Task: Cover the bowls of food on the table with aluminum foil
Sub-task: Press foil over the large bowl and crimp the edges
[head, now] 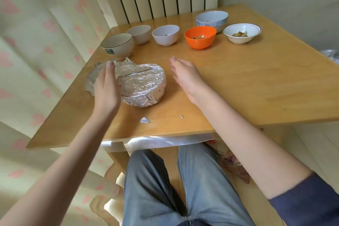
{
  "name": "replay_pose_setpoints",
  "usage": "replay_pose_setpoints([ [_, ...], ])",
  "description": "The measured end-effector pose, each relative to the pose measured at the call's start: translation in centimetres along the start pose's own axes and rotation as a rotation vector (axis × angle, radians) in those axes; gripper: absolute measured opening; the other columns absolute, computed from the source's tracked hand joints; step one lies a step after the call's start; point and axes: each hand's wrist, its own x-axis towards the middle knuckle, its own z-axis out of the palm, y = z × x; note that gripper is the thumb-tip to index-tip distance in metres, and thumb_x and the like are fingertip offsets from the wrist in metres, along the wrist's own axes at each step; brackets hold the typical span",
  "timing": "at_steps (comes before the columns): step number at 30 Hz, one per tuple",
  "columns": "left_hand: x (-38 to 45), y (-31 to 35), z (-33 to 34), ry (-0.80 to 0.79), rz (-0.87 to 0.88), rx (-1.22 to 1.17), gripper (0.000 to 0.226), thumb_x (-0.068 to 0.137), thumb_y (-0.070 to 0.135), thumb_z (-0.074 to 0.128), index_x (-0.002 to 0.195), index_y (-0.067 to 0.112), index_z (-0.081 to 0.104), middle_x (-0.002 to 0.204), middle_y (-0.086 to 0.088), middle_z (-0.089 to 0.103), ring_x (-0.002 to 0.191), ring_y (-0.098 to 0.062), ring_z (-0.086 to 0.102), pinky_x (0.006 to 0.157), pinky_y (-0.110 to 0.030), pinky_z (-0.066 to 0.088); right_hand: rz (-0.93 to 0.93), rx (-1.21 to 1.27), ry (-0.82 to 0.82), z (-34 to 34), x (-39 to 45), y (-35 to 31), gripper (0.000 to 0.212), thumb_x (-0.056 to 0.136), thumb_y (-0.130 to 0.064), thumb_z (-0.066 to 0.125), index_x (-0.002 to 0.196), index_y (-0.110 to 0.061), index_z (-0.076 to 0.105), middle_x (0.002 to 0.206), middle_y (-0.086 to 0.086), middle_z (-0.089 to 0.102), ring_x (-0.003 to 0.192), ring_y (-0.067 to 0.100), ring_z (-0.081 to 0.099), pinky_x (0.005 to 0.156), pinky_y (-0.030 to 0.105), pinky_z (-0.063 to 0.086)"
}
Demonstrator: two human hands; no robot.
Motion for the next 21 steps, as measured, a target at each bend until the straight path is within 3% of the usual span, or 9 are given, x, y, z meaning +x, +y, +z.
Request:
replay_pose_setpoints([
  [3,-0.9,-0.7,1.6,0.074,-0.132,-0.107,0.053,0.107,0.037,0.020,0.140,0.009,0.051,0.143,-0.004,0.051,0.131,-0.013,0.045,0.108,-0.021,0.030,-0.060,-0.036,-0.086,1.9,1.8,-0.5,0.045,0.102,-0.034,0.039,0.141,-0.013,0.040,0.146,0.000,0.042,0.133,0.015,0.040,0.100,0.022,0.030],
  [6,-1.2,-0.3,2.8,0.171,-0.206,-0.184,0.051,0.107,0.035,0.020,0.140,0.011,0.051,0.145,-0.001,0.049,0.134,-0.014,0.041,0.110,-0.023,0.026,-0.053,-0.078,-0.168,3.4,2.8,-0.5,0.048,0.102,-0.038,0.035,0.143,-0.013,0.040,0.150,-0.001,0.037,0.137,0.013,0.032,0.097,0.020,0.025],
  [8,-1.2,-0.3,3.3,0.221,-0.242,-0.227,0.052,0.107,0.036,0.019,0.135,0.014,0.056,0.144,-0.001,0.050,0.134,-0.015,0.041,0.112,-0.027,0.025,-0.011,-0.098,-0.224,3.7,3.1,-0.6,0.050,0.102,-0.043,0.031,0.137,-0.012,0.049,0.151,0.001,0.036,0.139,0.015,0.030,0.097,0.024,0.024],
  [12,-1.1,-0.4,3.7,0.267,-0.244,-0.218,0.051,0.107,0.032,0.018,0.128,0.015,0.061,0.141,-0.002,0.051,0.131,-0.014,0.041,0.096,-0.015,0.024,0.005,-0.105,-0.218,3.8,3.7,-0.5,0.054,0.100,-0.050,0.031,0.125,-0.013,0.061,0.153,0.002,0.032,0.139,0.017,0.029,0.097,0.028,0.023],
  [14,-1.1,-0.4,3.7,0.268,-0.226,-0.189,0.051,0.108,0.030,0.016,0.127,0.015,0.061,0.141,-0.003,0.052,0.130,-0.014,0.040,0.085,-0.010,0.021,0.002,-0.104,-0.198,4.0,4.0,-0.3,0.055,0.099,-0.052,0.033,0.127,-0.013,0.060,0.151,0.001,0.036,0.138,0.017,0.031,0.098,0.027,0.025],
  [16,-1.2,-0.5,3.8,0.272,-0.212,-0.154,0.051,0.108,0.029,0.016,0.127,0.016,0.061,0.141,-0.004,0.052,0.130,-0.015,0.040,0.084,-0.010,0.021,0.010,-0.113,-0.186,4.3,3.9,-0.3,0.061,0.095,-0.058,0.036,0.134,-0.014,0.054,0.149,0.001,0.040,0.135,0.017,0.036,0.100,0.029,0.028],
  [19,-1.0,-0.6,3.5,0.234,-0.215,-0.170,0.052,0.106,0.039,0.019,0.123,0.020,0.064,0.141,-0.003,0.053,0.131,-0.016,0.043,0.100,-0.017,0.025,0.058,-0.131,-0.193,4.5,3.8,-0.5,0.074,0.085,-0.070,0.036,0.133,-0.016,0.054,0.143,0.002,0.047,0.128,0.018,0.044,0.106,0.035,0.032],
  [21,-0.9,-0.7,2.7,0.143,-0.263,-0.271,0.054,0.093,0.060,0.023,0.113,0.032,0.065,0.138,-0.001,0.057,0.127,-0.016,0.049,0.113,-0.031,0.029,0.077,-0.124,-0.204,4.3,3.3,-0.8,0.078,0.084,-0.072,0.032,0.134,-0.016,0.053,0.147,0.002,0.042,0.132,0.019,0.040,0.110,0.036,0.028],
])
